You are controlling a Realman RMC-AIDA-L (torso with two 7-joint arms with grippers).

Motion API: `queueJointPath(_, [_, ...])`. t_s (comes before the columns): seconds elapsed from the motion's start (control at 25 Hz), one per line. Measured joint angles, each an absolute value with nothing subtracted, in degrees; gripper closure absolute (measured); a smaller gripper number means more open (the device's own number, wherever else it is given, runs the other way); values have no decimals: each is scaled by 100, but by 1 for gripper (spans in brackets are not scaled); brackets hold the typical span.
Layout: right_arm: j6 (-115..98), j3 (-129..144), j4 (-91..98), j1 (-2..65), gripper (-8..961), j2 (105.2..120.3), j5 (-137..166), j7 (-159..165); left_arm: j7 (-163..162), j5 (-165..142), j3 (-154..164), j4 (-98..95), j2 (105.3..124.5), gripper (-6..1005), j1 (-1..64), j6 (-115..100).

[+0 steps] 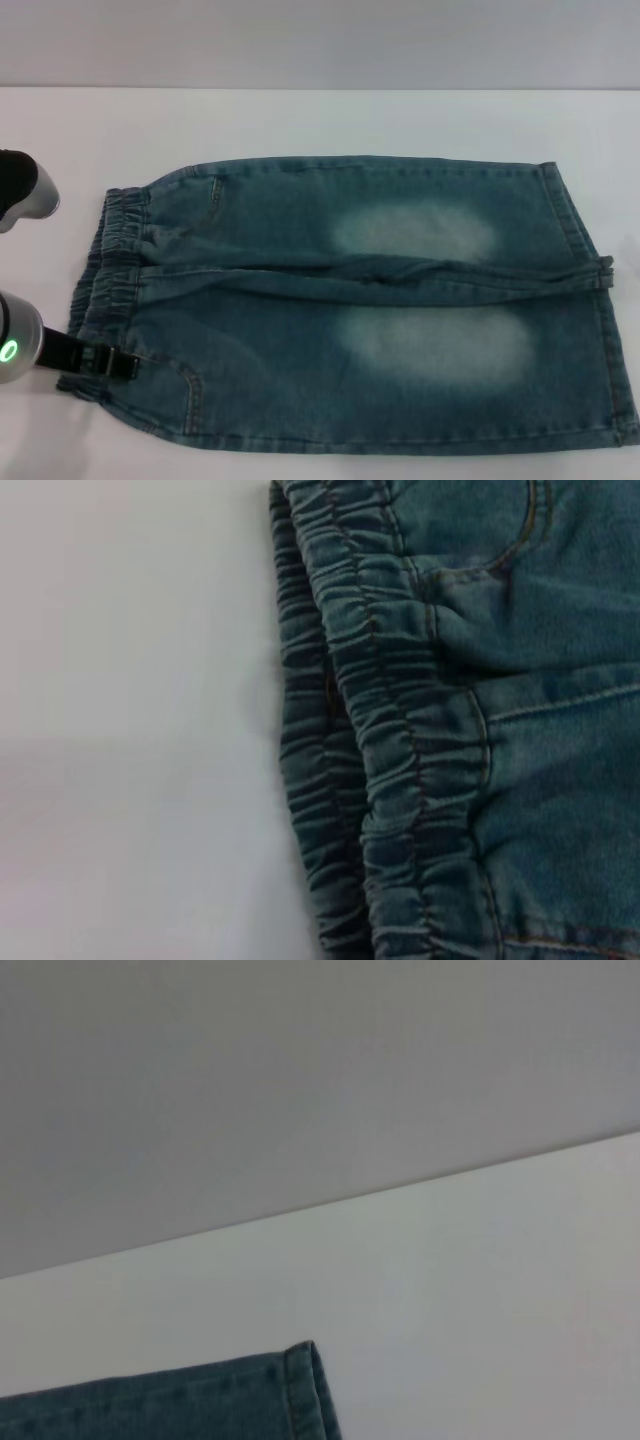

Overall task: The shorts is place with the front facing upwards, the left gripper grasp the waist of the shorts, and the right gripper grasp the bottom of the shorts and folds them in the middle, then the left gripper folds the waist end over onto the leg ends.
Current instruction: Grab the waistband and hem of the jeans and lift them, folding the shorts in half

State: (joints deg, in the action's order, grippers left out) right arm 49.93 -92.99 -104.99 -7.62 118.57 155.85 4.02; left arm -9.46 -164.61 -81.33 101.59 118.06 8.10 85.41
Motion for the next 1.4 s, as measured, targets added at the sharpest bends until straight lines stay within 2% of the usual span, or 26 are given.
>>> queueJointPath(0.2, [4992, -9411, -10569, -743, 239, 11860, 15572, 297, -978, -16464, -8130, 10123, 11813, 341, 828, 8574])
queueJointPath(0.64, [5094, -9457, -10468, -672, 247, 11862, 15514, 209, -1018, -16456, -8068, 10145, 11817, 495, 1069, 8600])
queueJointPath(0.92, [5489, -9370, -10412, -746, 252, 11873, 14927, -28, -1004, -16454, -8053, 10156, 11811, 919, 1108, 8612])
queueJointPath(1.4, [6543, -9179, -10912, -1000, 260, 11888, 14916, -21, -961, -16464, -8050, 10159, 11798, 954, 1147, 8650])
